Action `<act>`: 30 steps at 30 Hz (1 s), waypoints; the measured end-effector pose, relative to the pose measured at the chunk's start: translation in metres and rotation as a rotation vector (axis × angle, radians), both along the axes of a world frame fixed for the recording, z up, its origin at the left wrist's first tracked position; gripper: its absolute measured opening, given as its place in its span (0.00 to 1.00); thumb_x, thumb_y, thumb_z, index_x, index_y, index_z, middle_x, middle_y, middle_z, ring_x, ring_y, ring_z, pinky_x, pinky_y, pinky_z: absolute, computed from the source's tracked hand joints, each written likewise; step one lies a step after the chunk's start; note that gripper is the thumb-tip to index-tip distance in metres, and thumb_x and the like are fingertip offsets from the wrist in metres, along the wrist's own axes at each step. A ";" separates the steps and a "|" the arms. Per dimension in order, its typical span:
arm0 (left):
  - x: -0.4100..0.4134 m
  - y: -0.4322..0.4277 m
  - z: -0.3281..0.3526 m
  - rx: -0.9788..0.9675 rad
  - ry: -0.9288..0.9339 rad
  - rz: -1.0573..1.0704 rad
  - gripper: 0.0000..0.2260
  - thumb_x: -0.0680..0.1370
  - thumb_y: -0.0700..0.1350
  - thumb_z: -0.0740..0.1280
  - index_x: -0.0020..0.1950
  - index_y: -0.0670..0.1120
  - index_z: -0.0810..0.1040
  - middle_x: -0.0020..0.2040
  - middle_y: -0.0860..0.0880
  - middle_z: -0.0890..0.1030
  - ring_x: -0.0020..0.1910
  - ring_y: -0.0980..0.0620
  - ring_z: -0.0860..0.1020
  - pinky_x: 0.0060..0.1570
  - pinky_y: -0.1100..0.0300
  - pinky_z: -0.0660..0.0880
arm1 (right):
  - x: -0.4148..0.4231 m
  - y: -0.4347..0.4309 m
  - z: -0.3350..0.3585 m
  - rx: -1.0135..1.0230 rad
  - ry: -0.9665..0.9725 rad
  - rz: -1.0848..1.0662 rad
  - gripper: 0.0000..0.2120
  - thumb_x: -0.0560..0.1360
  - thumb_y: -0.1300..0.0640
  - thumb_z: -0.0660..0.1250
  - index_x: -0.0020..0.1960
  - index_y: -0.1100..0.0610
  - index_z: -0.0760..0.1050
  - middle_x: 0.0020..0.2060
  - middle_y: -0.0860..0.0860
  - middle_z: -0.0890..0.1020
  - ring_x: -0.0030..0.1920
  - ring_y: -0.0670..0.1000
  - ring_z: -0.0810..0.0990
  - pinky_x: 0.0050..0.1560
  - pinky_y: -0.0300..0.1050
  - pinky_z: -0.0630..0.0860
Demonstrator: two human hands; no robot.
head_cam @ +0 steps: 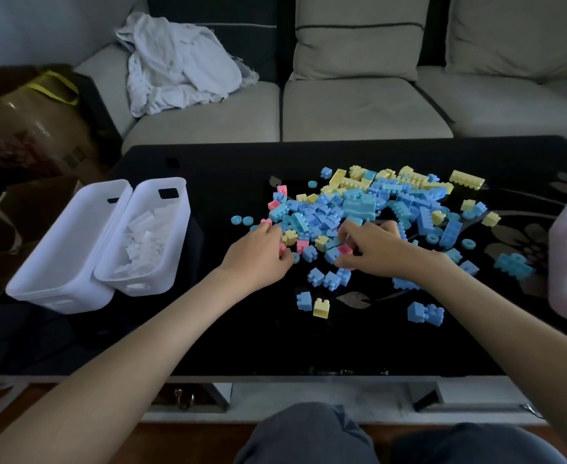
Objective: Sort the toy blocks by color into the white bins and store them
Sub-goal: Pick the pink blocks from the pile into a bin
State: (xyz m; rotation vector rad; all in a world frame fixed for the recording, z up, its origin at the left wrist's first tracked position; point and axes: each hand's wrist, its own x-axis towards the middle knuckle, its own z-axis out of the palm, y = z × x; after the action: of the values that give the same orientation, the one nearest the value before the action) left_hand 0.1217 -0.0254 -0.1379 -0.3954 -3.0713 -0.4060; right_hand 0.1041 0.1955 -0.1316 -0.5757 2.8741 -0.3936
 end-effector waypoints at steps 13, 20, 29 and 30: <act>-0.009 0.016 0.003 0.194 -0.078 0.002 0.03 0.78 0.40 0.57 0.51 0.43 0.67 0.45 0.47 0.73 0.37 0.52 0.69 0.34 0.59 0.65 | -0.002 0.011 -0.002 -0.067 -0.045 0.055 0.09 0.79 0.59 0.59 0.58 0.49 0.68 0.46 0.47 0.78 0.48 0.49 0.75 0.58 0.45 0.60; -0.014 0.014 -0.008 -0.042 0.020 -0.155 0.09 0.80 0.48 0.61 0.58 0.47 0.71 0.52 0.49 0.71 0.53 0.50 0.70 0.48 0.59 0.69 | 0.001 0.008 -0.005 -0.031 -0.052 0.100 0.03 0.78 0.57 0.64 0.48 0.50 0.71 0.49 0.47 0.77 0.52 0.50 0.75 0.63 0.46 0.61; -0.012 0.030 0.015 -0.037 -0.014 -0.112 0.02 0.78 0.42 0.61 0.47 0.46 0.68 0.48 0.49 0.71 0.50 0.50 0.71 0.45 0.59 0.68 | 0.011 0.051 0.025 -0.095 0.112 -0.040 0.02 0.78 0.52 0.64 0.46 0.49 0.73 0.46 0.44 0.76 0.49 0.47 0.75 0.61 0.51 0.69; -0.012 0.036 0.021 -0.052 -0.008 -0.117 0.02 0.78 0.42 0.61 0.48 0.45 0.68 0.49 0.48 0.71 0.50 0.50 0.71 0.46 0.58 0.70 | 0.015 0.065 0.031 -0.097 0.132 -0.070 0.03 0.78 0.51 0.64 0.47 0.51 0.74 0.46 0.45 0.77 0.49 0.47 0.76 0.60 0.50 0.70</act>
State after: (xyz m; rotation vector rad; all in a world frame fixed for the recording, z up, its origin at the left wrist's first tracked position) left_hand 0.1094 0.0111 -0.1170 -0.5789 -3.0814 -0.3317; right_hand 0.1192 0.2600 -0.1005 -0.5368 3.0220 -0.5279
